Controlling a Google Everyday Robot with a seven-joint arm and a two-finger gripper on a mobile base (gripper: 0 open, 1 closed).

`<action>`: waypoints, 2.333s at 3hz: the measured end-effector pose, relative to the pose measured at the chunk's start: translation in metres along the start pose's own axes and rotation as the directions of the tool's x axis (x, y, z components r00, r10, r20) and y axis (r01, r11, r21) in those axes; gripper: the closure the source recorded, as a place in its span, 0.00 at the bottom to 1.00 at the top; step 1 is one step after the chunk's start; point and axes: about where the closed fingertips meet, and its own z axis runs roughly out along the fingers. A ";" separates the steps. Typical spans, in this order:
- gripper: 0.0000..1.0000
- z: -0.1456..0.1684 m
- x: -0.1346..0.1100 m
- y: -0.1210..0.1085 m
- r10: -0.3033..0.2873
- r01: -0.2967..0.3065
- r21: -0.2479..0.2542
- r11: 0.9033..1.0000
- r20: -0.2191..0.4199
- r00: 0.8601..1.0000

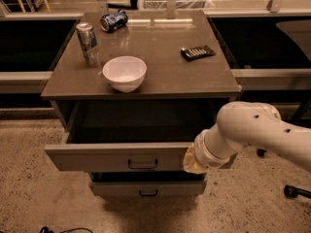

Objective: Close top drawer

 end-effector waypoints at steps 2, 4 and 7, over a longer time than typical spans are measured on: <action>0.38 0.016 0.008 -0.019 0.008 -0.006 0.066 0.998 -0.039 0.999; 0.00 0.016 0.008 -0.019 0.008 -0.005 0.067 0.998 -0.039 0.999; 0.29 0.010 -0.005 -0.026 -0.012 0.014 0.045 0.999 -0.057 0.998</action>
Offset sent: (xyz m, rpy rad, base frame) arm 0.0331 -0.0069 -0.0282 -0.0439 -0.0760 -0.0624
